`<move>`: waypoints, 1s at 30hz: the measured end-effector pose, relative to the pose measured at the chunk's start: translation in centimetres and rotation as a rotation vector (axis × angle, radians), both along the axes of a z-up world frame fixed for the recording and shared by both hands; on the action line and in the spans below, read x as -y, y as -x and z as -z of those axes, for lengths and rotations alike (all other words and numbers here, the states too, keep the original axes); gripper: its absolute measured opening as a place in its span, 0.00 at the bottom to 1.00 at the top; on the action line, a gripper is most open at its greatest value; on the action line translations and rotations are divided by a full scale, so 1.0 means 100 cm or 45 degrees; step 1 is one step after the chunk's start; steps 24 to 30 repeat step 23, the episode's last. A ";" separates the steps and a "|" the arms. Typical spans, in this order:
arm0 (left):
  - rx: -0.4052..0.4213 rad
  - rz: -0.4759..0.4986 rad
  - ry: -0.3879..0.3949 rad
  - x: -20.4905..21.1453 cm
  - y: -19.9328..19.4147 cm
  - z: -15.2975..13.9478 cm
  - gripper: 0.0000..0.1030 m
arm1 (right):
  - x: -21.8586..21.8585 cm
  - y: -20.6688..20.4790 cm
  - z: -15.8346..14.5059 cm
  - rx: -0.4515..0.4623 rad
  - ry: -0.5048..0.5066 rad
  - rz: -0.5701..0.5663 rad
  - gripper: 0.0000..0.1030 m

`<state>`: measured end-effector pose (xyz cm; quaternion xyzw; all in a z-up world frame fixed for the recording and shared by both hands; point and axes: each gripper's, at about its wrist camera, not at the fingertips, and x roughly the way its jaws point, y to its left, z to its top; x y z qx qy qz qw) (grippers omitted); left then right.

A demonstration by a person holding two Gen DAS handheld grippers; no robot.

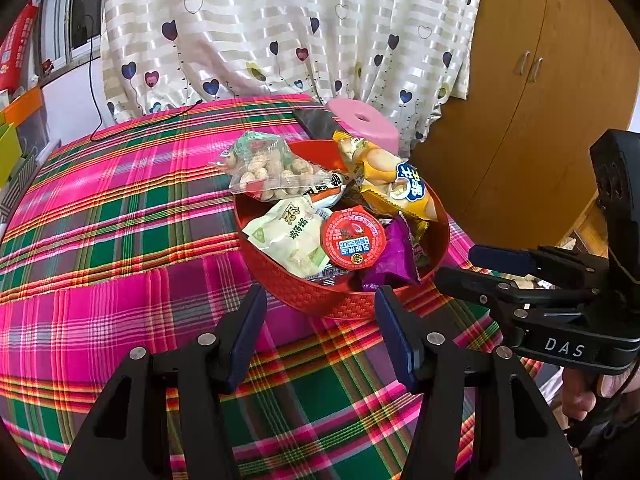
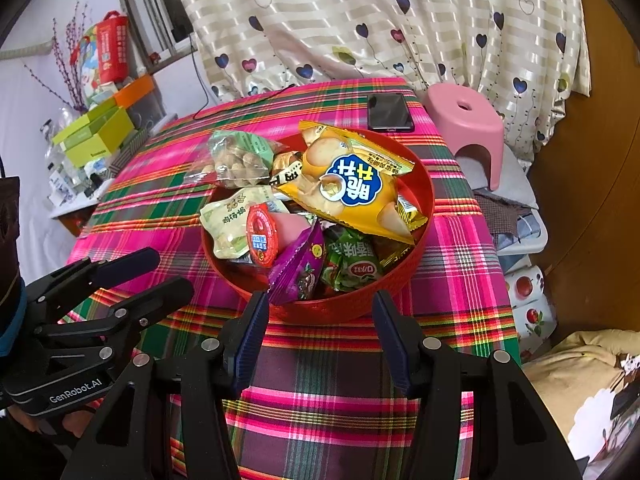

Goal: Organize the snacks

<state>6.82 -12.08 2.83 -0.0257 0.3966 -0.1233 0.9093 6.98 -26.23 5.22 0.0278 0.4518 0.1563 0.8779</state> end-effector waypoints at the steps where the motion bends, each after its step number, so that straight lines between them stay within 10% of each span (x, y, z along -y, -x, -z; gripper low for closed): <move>1: 0.000 0.000 -0.001 0.000 0.000 0.000 0.56 | 0.000 0.001 -0.001 -0.001 0.000 0.001 0.51; 30: -0.003 0.011 -0.021 0.007 -0.005 0.002 0.56 | 0.012 -0.002 0.005 -0.017 -0.005 0.022 0.51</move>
